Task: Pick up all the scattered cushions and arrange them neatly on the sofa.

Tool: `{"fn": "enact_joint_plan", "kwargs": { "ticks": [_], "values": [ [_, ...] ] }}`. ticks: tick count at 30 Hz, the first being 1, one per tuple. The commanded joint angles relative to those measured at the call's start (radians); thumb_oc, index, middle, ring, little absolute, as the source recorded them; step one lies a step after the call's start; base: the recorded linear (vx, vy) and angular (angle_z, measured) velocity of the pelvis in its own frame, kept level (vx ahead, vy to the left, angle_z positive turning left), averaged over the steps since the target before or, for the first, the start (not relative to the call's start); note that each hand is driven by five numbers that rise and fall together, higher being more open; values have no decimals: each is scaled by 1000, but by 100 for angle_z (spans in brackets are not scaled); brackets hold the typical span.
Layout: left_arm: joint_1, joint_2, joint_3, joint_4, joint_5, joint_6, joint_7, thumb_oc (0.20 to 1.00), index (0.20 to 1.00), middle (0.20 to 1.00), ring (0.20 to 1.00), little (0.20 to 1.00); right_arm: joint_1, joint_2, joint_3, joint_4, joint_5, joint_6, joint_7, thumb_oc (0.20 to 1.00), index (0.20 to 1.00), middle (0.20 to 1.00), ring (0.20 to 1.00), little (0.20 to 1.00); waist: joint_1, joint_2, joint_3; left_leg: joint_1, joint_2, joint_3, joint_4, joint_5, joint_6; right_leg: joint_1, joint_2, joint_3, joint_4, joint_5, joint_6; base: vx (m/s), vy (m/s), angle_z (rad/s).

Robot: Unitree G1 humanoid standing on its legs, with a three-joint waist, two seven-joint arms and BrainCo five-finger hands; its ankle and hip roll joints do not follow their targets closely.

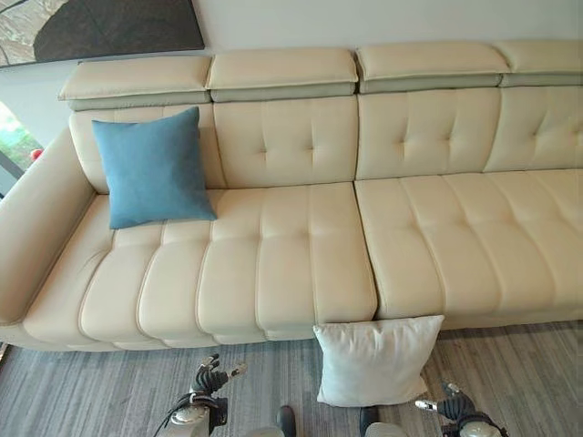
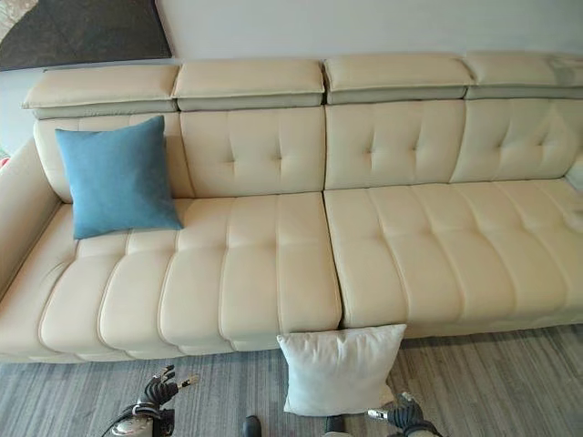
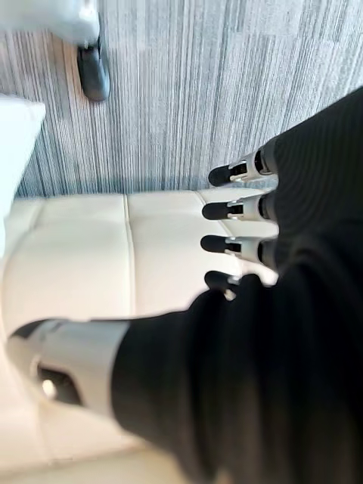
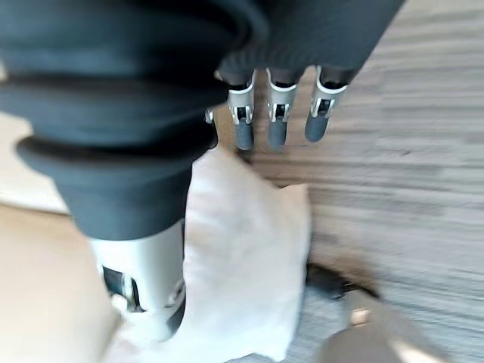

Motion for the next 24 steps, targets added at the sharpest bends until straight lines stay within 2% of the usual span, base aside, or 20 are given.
{"fn": "enact_joint_plan", "kwargs": {
  "ticks": [1,2,3,5,7,9,10,12,16,20,22,24],
  "values": [
    [-42,21,5,39,52,-20,4,1000,1000,1000,1000,1000,-30,-12,-12,22,2,-4,-30,1000,1000,1000,1000,1000,8,14,32,-10,-4,27,-6,-45,-9,-53,93,-61,85,-133,-15,-97,73,-105],
    [-49,24,14,63,59,-20,8,1000,1000,1000,1000,1000,-36,-8,-13,37,-2,-3,-33,1000,1000,1000,1000,1000,17,14,38,-11,5,56,-6,-52,-7,-71,72,-106,111,-131,-4,-51,53,-140],
    [-58,31,22,109,73,-25,12,1000,1000,1000,1000,1000,-43,-1,-18,66,-7,-2,-36,1000,1000,1000,1000,1000,6,16,40,-7,16,83,-6,-56,-10,-92,46,-97,119,-112,5,-39,54,-133],
    [-69,32,26,128,70,-29,13,1000,1000,1000,1000,1000,-47,-2,-23,75,-5,-2,-35,1000,1000,1000,1000,1000,5,16,40,-4,20,84,-6,-57,-9,-96,39,-75,114,-104,7,9,10,-74],
    [-90,29,31,164,63,-31,19,1000,1000,1000,1000,1000,-44,3,-38,80,4,-1,-40,1000,1000,1000,1000,1000,0,15,35,1,29,88,-6,-61,-9,-96,6,-38,90,-74,10,49,-46,-14],
    [-107,26,29,180,60,-31,28,1000,1000,1000,1000,1000,-44,9,-38,80,1,3,-47,1000,1000,1000,1000,1000,1,7,30,5,36,93,-6,-63,-11,-80,-21,-39,57,-52,19,89,-137,-20],
    [-115,26,30,177,55,-33,35,1000,1000,1000,1000,1000,-50,11,-32,71,0,2,-51,1000,1000,1000,1000,1000,4,-4,23,4,38,108,-6,-67,-16,-78,-24,-51,12,-39,27,114,-168,-25],
    [-130,16,29,201,60,-31,33,1000,1000,1000,1000,1000,-65,13,-11,72,-20,8,-51,1000,1000,1000,1000,1000,3,-22,0,1,42,140,-6,-67,-29,-85,-18,-57,-13,-54,45,167,-236,-31],
    [-139,3,23,209,60,-28,38,1000,1000,1000,1000,1000,-72,-1,3,46,-34,9,-49,1000,1000,1000,1000,1000,-5,-18,-3,-5,55,137,-6,-57,-40,-82,-3,-60,-13,-69,33,114,-185,-33],
    [-197,-25,14,240,13,-36,75,1000,1000,1000,1000,1000,-128,-25,36,22,-29,8,-69,1000,1000,1000,1000,1000,-15,-1,42,-53,65,112,-6,-37,-49,-120,8,-73,-13,-73,13,-23,-158,-2],
    [-273,-43,14,254,-86,-56,127,1000,1000,1000,1000,1000,-219,-43,74,-19,-4,0,-103,1000,1000,1000,1000,1000,-15,12,98,-132,72,88,-6,-4,-49,-215,15,-77,40,-81,-3,-135,-163,22],
    [-307,-45,14,260,-111,-64,139,1000,1000,1000,1000,1000,-256,-48,79,-46,19,-8,-114,1000,1000,1000,1000,1000,-14,11,116,-178,73,80,9,4,-48,-268,14,-73,76,-86,-8,-130,-88,20]
  ]
}}
